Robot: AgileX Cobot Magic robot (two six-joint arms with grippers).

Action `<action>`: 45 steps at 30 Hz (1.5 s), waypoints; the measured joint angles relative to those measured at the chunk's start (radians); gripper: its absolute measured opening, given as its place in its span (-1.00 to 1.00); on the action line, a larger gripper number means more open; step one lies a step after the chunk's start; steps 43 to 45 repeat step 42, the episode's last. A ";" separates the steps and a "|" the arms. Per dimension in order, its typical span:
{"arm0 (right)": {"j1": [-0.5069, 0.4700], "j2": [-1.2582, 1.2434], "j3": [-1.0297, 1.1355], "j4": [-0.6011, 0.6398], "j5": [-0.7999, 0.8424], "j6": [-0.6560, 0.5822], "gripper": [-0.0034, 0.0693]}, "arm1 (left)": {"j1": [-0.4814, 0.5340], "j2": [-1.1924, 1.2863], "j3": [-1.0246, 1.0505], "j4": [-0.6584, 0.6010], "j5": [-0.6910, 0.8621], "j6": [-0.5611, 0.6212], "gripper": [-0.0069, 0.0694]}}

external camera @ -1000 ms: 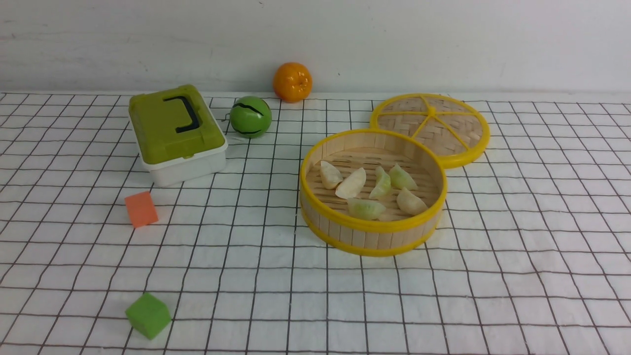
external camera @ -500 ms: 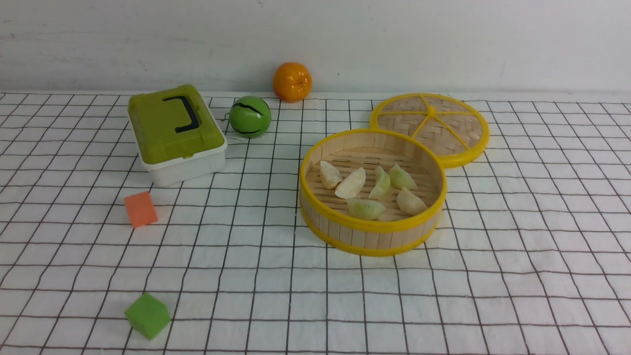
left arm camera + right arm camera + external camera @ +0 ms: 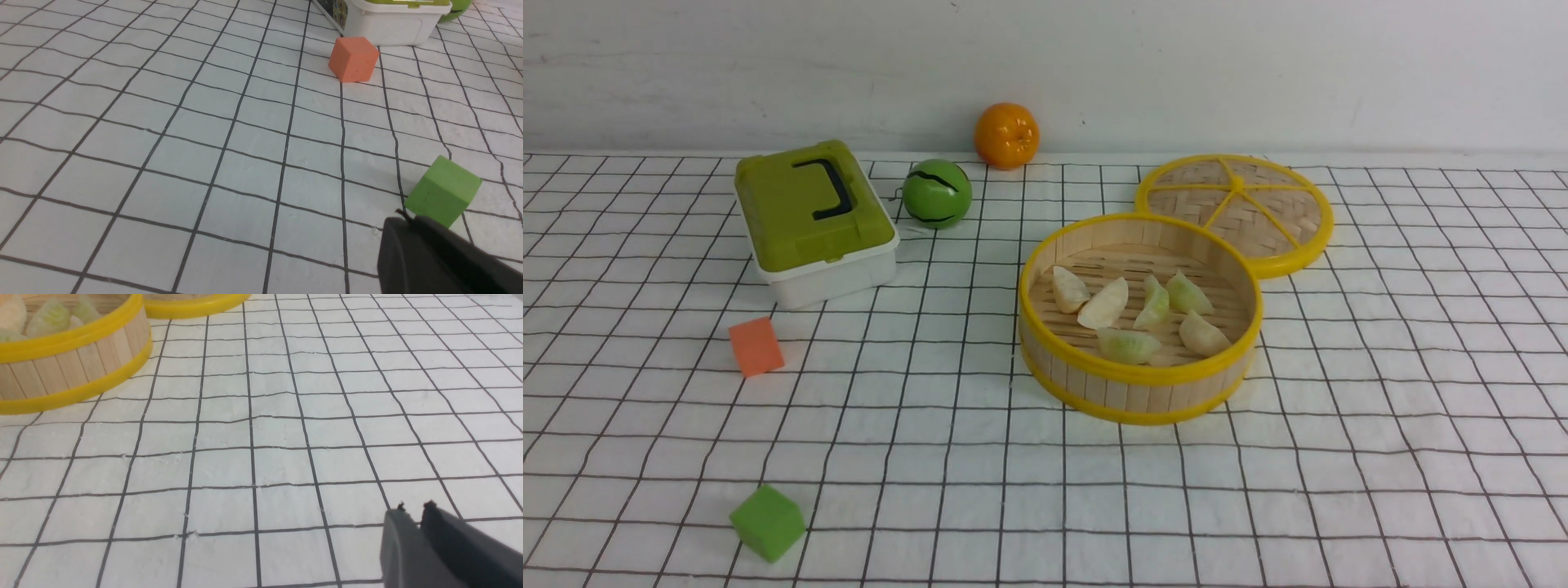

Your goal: Put the dumplings into the steamer on the table with the white tablecloth.

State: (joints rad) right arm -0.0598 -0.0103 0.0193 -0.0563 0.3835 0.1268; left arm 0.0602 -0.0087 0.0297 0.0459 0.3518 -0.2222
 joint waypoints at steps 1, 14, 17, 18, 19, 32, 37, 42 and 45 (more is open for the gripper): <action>0.000 0.000 0.000 0.000 0.000 0.000 -0.70 | 0.000 0.000 0.000 0.000 0.000 0.000 -0.85; 0.000 0.000 0.000 0.000 0.000 0.000 -0.65 | 0.000 0.000 0.000 0.000 0.000 0.000 -0.85; 0.000 0.000 0.000 0.000 0.000 0.000 -0.63 | 0.000 0.000 0.000 0.000 0.000 0.000 -0.85; 0.000 0.000 0.000 0.000 0.000 0.000 -0.63 | 0.000 0.000 0.000 0.000 0.000 0.000 -0.85; 0.000 0.000 0.000 0.000 0.000 0.000 -0.63 | 0.000 0.000 0.000 0.000 0.000 0.000 -0.85; 0.000 0.000 0.000 0.000 0.000 0.000 -0.57 | 0.000 0.000 0.000 0.000 0.000 0.000 -0.85; 0.000 0.000 0.000 0.000 0.000 0.000 -0.56 | 0.000 0.000 0.000 0.000 0.000 0.000 -0.85; 0.000 0.000 0.000 0.000 0.000 0.000 -0.54 | 0.000 0.000 0.000 0.000 0.000 0.000 -0.85; 0.000 0.000 0.000 0.000 0.000 0.000 -0.54 | 0.000 0.000 0.000 0.000 0.000 0.000 -0.85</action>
